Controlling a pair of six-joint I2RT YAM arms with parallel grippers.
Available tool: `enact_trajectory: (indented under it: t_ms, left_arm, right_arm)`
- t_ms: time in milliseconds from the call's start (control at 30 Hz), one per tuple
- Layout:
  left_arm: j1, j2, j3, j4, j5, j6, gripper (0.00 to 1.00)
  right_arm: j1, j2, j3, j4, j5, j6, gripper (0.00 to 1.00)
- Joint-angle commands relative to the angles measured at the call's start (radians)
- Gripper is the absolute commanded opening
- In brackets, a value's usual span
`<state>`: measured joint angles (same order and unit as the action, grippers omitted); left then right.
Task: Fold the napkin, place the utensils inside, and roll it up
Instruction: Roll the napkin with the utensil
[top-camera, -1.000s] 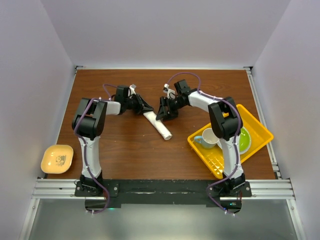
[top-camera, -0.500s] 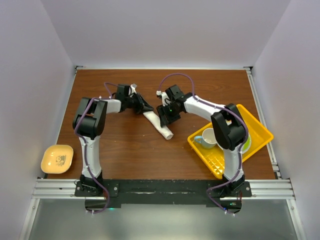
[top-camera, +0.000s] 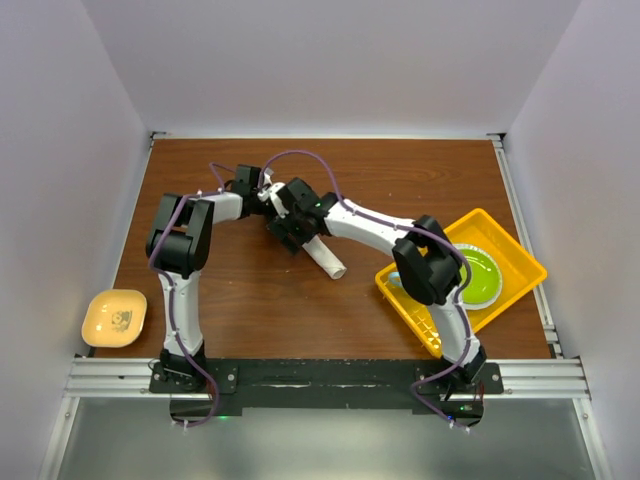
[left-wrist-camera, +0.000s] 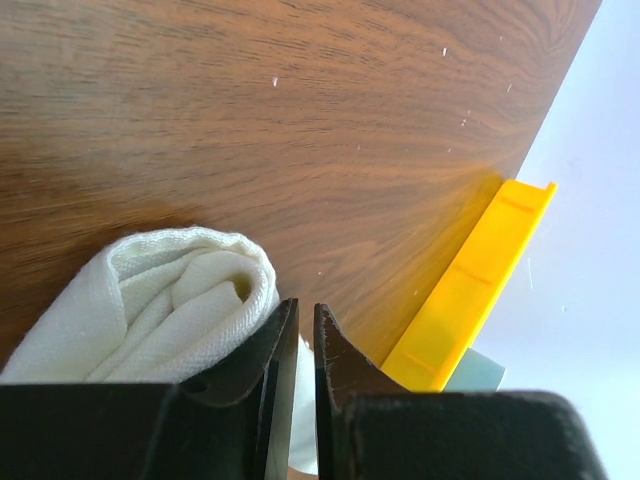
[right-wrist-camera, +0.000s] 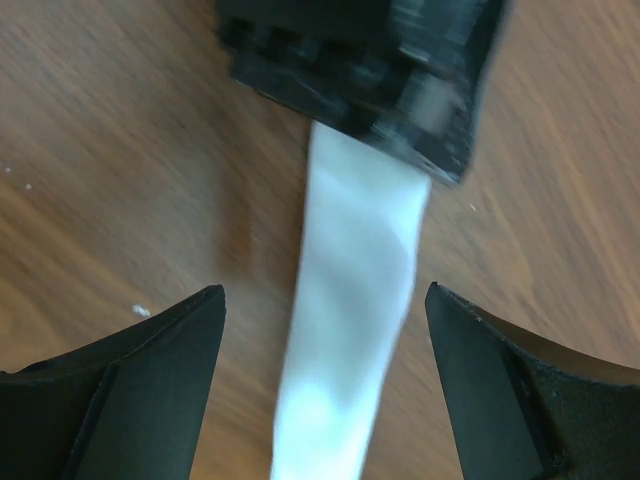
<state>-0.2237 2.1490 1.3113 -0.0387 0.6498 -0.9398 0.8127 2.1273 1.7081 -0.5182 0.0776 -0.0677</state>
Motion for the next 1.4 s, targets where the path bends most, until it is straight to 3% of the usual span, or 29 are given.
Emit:
enact_trajectory:
  t_ms: [0, 633, 833, 967, 1133, 1267, 1367]
  left_arm:
    - [0.017, 0.040, 0.016, -0.104, -0.042, 0.044, 0.17]
    - [0.041, 0.057, 0.042, -0.138, -0.004, 0.059, 0.17]
    - [0.047, 0.035, 0.086, -0.176, -0.013, 0.081, 0.24]
    - [0.087, -0.056, 0.138, -0.262, -0.134, 0.148, 0.33]
    - [0.164, -0.195, 0.137, -0.242, -0.217, 0.173, 0.33]
    - [0.165, -0.233, 0.126, -0.215, -0.179, 0.179, 0.33]
    - [0.150, -0.251, 0.042, -0.083, -0.084, 0.127, 0.31]
  right_arm:
    - [0.034, 0.054, 0.077, -0.014, 0.141, -0.053, 0.84]
    - [0.036, 0.158, 0.008, 0.011, 0.278, -0.040, 0.48]
    - [0.029, 0.184, 0.050, -0.026, 0.211, -0.024, 0.20]
    - [0.000, 0.162, 0.085, -0.054, 0.030, 0.040, 0.13]
    - [-0.115, 0.149, 0.087, -0.014, -0.480, 0.271, 0.07]
    - [-0.245, 0.132, -0.046, 0.220, -0.801, 0.521, 0.04]
    - [-0.306, 0.137, -0.166, 0.481, -0.981, 0.751, 0.04]
